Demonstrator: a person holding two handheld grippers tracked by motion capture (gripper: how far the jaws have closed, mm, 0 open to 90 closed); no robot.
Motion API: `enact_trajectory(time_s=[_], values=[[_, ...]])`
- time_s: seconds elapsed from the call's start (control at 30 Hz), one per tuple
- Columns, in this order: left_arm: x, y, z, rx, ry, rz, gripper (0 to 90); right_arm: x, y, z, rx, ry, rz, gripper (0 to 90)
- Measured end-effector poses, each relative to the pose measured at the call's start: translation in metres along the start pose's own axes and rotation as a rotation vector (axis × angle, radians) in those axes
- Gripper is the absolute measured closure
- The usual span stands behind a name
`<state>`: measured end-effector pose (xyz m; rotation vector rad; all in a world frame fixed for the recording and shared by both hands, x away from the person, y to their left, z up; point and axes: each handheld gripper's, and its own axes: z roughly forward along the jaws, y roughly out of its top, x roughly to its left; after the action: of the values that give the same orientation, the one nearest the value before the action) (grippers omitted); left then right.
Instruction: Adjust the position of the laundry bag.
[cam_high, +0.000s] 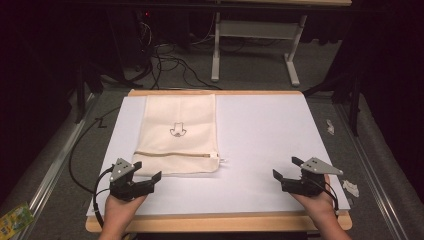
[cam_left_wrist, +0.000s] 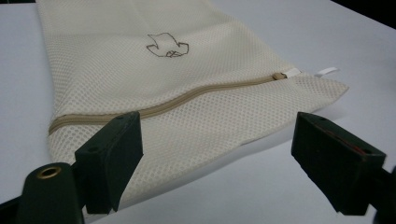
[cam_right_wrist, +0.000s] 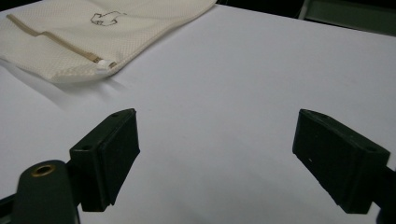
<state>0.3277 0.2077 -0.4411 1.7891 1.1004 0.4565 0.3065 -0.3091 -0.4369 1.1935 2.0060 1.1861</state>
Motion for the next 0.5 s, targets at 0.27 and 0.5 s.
enact_trajectory(time_s=[0.27, 0.5], values=[[0.000, 0.001, 0.001, -0.017, 0.059, 0.035, 15.2, 0.026, 0.029, 0.035, 0.025, 0.060, -0.030, 17.8], [0.006, 0.000, -0.006, -0.043, 0.088, 0.026, 15.4, 0.062, 0.040, 0.103, 0.103, 0.141, -0.019, 22.0]])
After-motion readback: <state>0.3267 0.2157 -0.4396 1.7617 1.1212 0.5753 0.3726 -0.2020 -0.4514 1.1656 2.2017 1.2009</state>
